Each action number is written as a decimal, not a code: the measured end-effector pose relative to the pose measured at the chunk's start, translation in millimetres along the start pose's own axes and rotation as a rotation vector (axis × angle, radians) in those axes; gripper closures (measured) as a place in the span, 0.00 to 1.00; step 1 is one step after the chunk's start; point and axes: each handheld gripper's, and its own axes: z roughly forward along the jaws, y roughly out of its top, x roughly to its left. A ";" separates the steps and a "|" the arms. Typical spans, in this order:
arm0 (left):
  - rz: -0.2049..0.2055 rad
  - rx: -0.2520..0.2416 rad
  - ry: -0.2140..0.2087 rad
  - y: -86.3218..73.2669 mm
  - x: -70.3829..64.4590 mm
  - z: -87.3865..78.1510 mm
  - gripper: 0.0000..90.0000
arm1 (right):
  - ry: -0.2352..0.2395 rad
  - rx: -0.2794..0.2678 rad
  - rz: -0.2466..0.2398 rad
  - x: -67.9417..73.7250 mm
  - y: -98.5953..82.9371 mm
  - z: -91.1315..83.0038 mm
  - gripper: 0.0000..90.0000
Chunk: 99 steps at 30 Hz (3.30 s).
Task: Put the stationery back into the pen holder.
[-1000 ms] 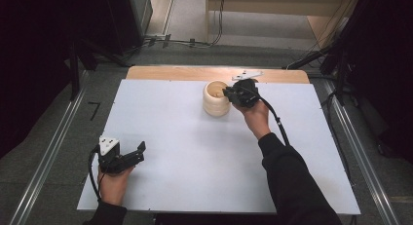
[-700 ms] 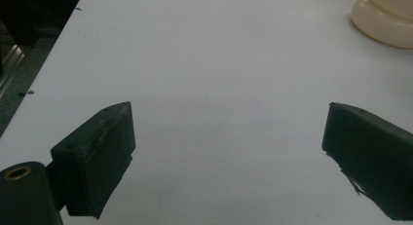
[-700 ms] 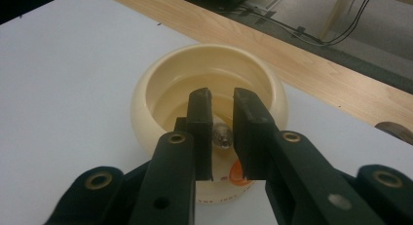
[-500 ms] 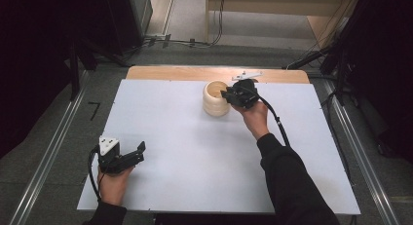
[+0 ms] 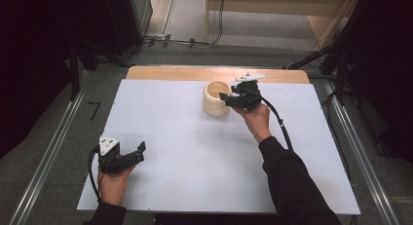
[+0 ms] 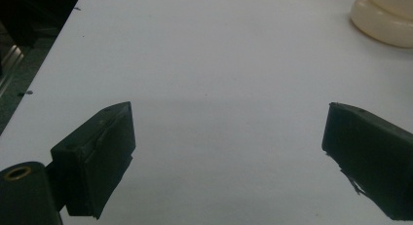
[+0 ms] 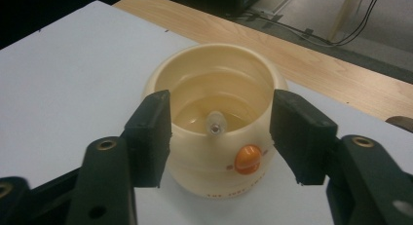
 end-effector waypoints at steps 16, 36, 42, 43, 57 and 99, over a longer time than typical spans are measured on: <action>0.000 0.003 0.002 -0.2 -0.7 0.6 0.07 | 0.012 -0.001 0.032 -4.0 -18.4 -9.9 0.20; 0.001 0.003 0.004 -0.1 -1.3 0.4 0.07 | -0.015 0.028 0.022 -3.0 -43.7 -29.7 0.16; 0.001 0.003 0.005 -0.1 -1.3 0.2 0.07 | -0.027 0.041 0.021 -3.3 -54.7 -35.7 0.16; 0.002 0.003 0.005 -0.2 -1.4 0.2 0.07 | -0.026 0.041 0.020 -3.4 -56.9 -37.2 0.16; 0.006 0.003 0.003 -0.4 -2.2 0.8 0.07 | -0.033 0.058 0.025 -5.6 -79.4 -54.0 0.13; 0.008 0.011 0.003 -0.7 -2.6 1.1 0.07 | -0.059 0.063 0.074 -26.8 -110.7 -94.0 0.13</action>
